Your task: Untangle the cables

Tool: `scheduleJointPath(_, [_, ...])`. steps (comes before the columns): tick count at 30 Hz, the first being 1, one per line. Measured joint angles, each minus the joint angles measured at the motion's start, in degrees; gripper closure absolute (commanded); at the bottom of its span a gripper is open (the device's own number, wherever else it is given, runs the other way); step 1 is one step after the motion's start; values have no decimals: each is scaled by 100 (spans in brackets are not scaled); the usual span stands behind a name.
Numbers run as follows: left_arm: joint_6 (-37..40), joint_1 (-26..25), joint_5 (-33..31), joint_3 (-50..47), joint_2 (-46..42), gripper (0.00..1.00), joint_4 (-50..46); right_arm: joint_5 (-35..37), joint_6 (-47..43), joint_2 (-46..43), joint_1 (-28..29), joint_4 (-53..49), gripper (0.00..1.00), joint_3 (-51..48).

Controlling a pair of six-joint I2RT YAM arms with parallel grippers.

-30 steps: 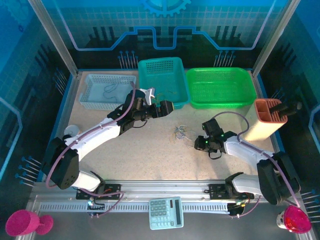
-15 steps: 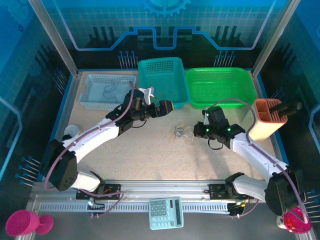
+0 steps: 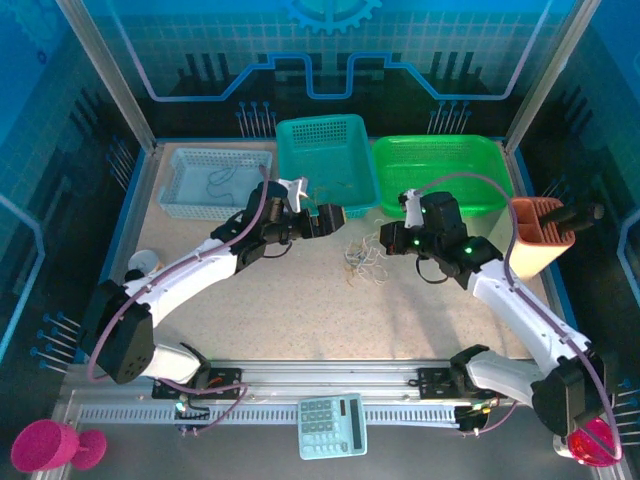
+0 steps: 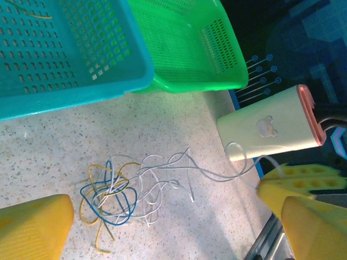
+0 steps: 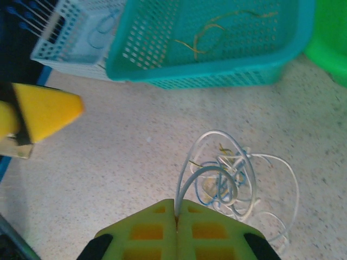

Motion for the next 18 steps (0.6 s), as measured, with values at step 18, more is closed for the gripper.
scheduleJointPath(18, [-94, 0, 208, -63, 234, 3, 44, -442, -107, -260, -2, 883, 100, -391])
